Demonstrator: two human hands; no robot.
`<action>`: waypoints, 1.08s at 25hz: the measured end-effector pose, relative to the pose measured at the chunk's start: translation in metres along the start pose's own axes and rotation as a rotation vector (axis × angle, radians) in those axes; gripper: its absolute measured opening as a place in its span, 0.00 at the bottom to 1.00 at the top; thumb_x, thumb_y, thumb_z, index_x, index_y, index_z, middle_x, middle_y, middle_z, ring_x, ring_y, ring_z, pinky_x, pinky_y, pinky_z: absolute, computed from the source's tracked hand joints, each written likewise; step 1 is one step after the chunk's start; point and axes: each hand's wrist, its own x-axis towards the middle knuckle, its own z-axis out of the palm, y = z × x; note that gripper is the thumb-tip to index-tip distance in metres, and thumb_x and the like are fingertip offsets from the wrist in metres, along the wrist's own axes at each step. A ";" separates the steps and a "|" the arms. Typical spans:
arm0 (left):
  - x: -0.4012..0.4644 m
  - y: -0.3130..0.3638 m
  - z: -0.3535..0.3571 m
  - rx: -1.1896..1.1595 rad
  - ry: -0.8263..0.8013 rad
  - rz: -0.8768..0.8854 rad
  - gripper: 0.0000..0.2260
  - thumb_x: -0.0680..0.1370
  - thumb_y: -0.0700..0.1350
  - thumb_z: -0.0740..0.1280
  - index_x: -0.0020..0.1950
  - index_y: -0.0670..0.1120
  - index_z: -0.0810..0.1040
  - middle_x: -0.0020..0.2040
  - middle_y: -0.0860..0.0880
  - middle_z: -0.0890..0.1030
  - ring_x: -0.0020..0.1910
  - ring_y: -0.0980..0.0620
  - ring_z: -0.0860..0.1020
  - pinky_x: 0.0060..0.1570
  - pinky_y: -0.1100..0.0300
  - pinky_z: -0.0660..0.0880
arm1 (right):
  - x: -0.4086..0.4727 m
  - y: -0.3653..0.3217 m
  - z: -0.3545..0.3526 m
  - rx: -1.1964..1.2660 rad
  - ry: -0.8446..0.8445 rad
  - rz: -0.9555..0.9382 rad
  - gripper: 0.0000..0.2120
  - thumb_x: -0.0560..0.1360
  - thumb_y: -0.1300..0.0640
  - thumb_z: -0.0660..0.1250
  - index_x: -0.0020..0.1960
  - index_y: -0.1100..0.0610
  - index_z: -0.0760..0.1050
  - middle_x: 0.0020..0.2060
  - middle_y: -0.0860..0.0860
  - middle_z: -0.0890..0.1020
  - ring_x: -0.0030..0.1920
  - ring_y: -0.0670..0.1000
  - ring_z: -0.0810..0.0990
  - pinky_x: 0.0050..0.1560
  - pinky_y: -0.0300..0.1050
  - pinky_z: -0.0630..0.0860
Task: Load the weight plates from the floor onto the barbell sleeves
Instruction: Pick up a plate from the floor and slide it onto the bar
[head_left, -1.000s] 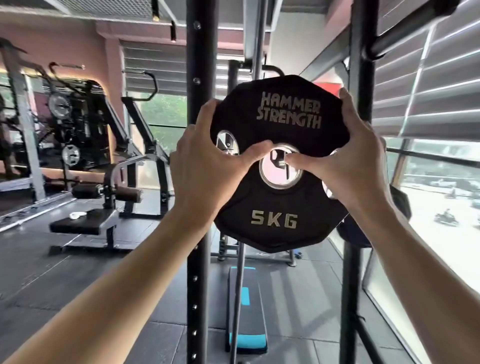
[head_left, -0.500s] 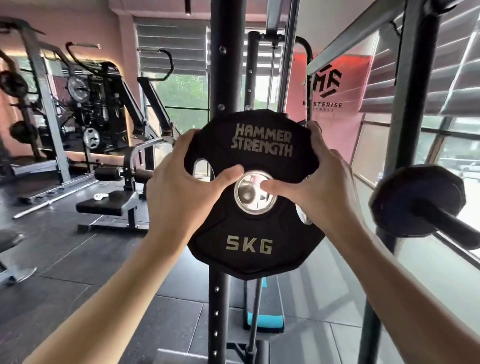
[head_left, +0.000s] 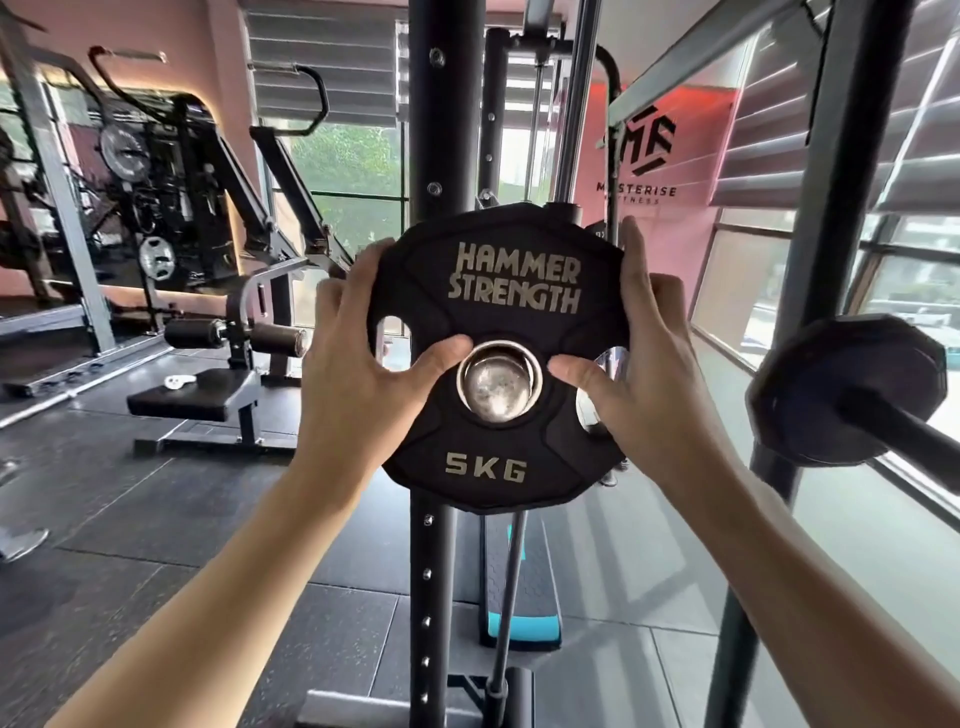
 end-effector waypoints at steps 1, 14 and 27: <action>0.007 -0.001 0.003 0.033 -0.051 0.049 0.40 0.71 0.57 0.76 0.79 0.52 0.62 0.65 0.50 0.68 0.61 0.64 0.67 0.62 0.79 0.60 | 0.003 0.006 0.005 -0.025 -0.002 -0.015 0.53 0.72 0.56 0.75 0.81 0.45 0.40 0.65 0.52 0.65 0.69 0.54 0.67 0.71 0.60 0.67; 0.064 -0.037 0.063 0.686 -0.368 0.377 0.62 0.61 0.56 0.82 0.81 0.59 0.41 0.80 0.44 0.35 0.77 0.34 0.48 0.69 0.30 0.62 | 0.058 0.048 0.052 -0.419 -0.100 -0.032 0.76 0.50 0.48 0.87 0.81 0.55 0.38 0.78 0.57 0.48 0.78 0.62 0.51 0.67 0.69 0.66; 0.109 -0.078 0.123 0.678 -0.322 0.323 0.51 0.69 0.56 0.76 0.82 0.59 0.45 0.82 0.43 0.39 0.78 0.34 0.49 0.72 0.33 0.59 | 0.110 0.092 0.103 -0.433 -0.020 0.061 0.72 0.55 0.59 0.86 0.82 0.53 0.39 0.79 0.57 0.50 0.74 0.62 0.58 0.66 0.64 0.69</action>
